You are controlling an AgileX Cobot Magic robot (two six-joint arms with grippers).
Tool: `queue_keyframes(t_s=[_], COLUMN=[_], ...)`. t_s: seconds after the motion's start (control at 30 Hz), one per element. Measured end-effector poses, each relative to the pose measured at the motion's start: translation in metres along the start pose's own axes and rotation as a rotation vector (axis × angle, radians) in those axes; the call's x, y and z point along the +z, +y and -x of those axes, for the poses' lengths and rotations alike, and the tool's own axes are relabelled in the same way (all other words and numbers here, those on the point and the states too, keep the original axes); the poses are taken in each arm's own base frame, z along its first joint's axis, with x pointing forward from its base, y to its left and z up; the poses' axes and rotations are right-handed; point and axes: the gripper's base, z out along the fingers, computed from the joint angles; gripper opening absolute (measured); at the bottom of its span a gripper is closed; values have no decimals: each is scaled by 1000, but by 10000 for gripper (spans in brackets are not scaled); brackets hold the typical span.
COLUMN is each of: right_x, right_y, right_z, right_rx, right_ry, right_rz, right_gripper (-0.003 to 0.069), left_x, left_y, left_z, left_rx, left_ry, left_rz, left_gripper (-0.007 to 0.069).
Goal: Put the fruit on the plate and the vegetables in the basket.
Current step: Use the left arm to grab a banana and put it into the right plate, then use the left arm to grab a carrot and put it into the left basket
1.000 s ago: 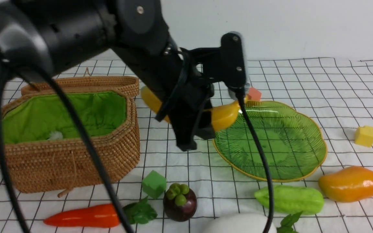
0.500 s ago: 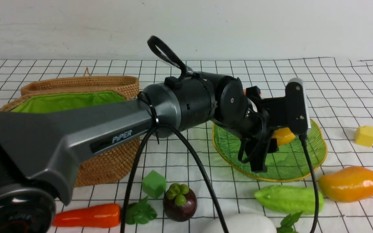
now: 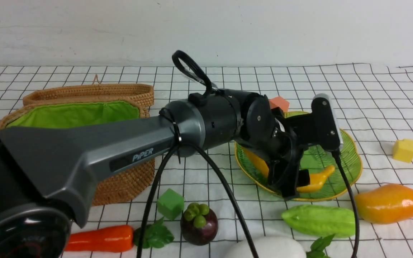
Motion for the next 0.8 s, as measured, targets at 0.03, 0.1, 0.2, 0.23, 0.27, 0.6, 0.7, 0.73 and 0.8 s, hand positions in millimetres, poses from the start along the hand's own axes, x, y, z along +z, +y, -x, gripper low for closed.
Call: queue_keyframes(t_s=[0.03, 0.1, 0.2, 0.23, 0.27, 0.6, 0.7, 0.73, 0.8], right_x=[0, 0, 0, 0, 0, 0, 0, 0, 0], right_y=[0, 0, 0, 0, 0, 0, 0, 0, 0], right_z=[0, 0, 0, 0, 0, 0, 0, 0, 0], right_rx=[0, 0, 0, 0, 0, 0, 0, 0, 0], right_ry=[0, 0, 0, 0, 0, 0, 0, 0, 0], right_rz=[0, 0, 0, 0, 0, 0, 0, 0, 0], right_gripper=[238, 238, 238, 238, 238, 238, 238, 238, 238], left_x=[-2, -25, -82, -110, -129, -274, -264, -256, -241], left_y=[0, 4, 15, 19, 23, 21, 1, -8, -23], left_z=[1, 7, 14, 15, 15, -32, -60, -73, -97], left_rx=[1, 4, -52, -92, -129, -392, -464, -476, -482], left_ry=[0, -2, 8, 14, 13, 103, 191, 249, 357], left_rz=[-2, -13, -38, -39, -29, 121, 103, 82, 42], left_gripper=[630, 659, 653, 641, 630, 481, 472, 471, 470])
